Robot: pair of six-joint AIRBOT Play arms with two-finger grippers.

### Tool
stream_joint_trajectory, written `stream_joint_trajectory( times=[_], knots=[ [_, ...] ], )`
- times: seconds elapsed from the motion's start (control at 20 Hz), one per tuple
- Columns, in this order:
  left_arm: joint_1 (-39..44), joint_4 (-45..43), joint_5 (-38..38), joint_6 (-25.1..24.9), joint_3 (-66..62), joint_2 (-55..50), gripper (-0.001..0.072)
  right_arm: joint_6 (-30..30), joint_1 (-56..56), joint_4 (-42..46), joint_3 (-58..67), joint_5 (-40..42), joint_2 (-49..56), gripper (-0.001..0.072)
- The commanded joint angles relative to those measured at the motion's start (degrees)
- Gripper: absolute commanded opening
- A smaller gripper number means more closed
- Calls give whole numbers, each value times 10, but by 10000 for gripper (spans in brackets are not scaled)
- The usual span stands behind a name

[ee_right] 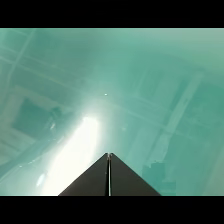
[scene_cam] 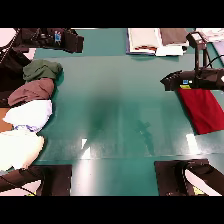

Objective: Fold the shirts.

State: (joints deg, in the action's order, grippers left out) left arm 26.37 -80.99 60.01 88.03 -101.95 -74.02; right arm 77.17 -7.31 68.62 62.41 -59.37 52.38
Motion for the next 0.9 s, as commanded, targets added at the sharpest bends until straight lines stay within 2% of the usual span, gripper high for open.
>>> stream_joint_trajectory(
  times=[0.0,0.55,0.65,0.7,0.75,0.8,0.85],
  knots=[
    [0,0,0,0,0,0,30,0,0,-1,0,-2,0,18],
    [0,2,-3,2,0,0,30,0,0,-1,0,-8,0,18],
    [0,1,-47,-17,0,0,31,0,0,-1,0,-10,0,18],
    [-2,-19,-58,-43,0,0,103,0,0,-1,0,-13,0,18],
    [-7,-64,-66,-39,0,-2,409,0,0,-1,0,-13,0,18],
    [-16,-114,-69,-6,0,-7,607,0,0,-1,0,-13,0,18],
    [-33,-150,-66,19,0,-16,615,0,0,-1,0,-13,0,18]
  ],
)
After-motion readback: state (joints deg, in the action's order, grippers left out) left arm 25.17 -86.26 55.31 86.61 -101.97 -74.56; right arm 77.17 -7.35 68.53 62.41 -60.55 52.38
